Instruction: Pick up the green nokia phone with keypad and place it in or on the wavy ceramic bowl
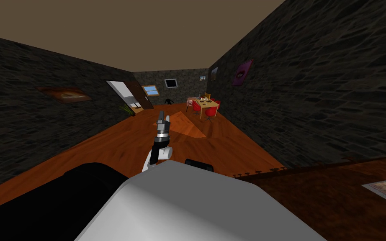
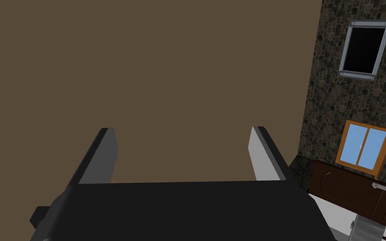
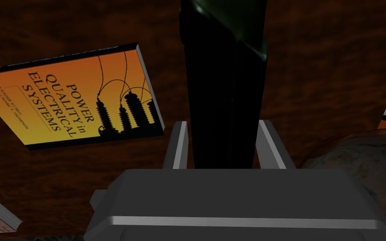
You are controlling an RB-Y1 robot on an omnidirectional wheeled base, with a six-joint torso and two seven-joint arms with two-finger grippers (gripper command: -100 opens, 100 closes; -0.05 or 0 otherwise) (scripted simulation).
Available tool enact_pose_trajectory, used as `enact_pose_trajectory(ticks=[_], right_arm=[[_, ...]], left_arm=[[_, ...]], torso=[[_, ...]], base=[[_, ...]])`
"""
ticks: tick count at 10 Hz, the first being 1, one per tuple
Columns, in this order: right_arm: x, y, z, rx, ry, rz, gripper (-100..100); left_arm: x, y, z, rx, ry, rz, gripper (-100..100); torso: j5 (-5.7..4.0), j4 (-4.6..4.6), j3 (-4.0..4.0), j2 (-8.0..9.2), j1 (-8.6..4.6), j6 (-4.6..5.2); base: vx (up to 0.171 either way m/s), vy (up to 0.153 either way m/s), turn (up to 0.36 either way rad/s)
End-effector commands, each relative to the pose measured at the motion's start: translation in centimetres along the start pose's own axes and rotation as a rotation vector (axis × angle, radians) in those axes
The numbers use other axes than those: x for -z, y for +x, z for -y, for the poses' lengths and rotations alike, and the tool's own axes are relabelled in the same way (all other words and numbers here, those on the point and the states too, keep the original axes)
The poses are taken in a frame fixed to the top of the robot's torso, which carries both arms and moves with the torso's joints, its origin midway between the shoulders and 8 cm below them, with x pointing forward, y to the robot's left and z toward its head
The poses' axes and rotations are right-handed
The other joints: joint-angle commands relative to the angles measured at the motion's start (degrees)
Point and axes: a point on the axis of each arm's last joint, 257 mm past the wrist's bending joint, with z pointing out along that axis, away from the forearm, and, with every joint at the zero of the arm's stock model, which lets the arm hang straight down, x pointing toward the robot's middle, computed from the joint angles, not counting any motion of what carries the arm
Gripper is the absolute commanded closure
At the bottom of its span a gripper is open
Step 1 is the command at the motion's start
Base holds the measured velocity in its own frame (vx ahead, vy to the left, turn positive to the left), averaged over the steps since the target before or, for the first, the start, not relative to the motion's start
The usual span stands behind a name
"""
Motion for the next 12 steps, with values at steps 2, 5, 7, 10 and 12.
enact_pose_trajectory(ticks=[2,5,7,10,12], right_arm=[[1.2,-1.6,0.6,0.01,0.015,0.041,100],[2.2,-3.6,0.7,0.027,0.015,0.1,100],[2.7,-4.8,0.6,0.036,0.007,0.135,100],[3.5,-6.7,0.1,0.051,-0.012,0.191,100],[4.1,-8.0,-0.4,0.061,-0.028,0.229,100]], left_arm=[[0.0,0.0,0.0,0.0,0.0,0.0,0],[0.0,0.0,0.0,0.0,0.0,0.0,0],[0.0,0.0,0.0,0.0,0.0,0.0,0],[0.0,0.0,0.0,0.0,0.0,0.0,0],[0.0,0.0,0.0,0.0,0.0,0.0,0]], torso=[[0.02,-0.02,-0.04,-0.07,0.03,-0.03],[0.12,-0.06,-0.11,-0.18,0.22,-0.11],[0.22,-0.09,-0.18,-0.28,0.43,-0.18],[0.3,-0.14,-0.25,-0.37,0.58,-0.21],[0.34,-0.16,-0.27,-0.38,0.66,-0.23]], base=[[-0.017,0.0,-0.041],[-0.007,0.023,-0.012],[0.008,0.053,0.015],[0.013,0.064,0.031],[0.009,0.072,0.041]])
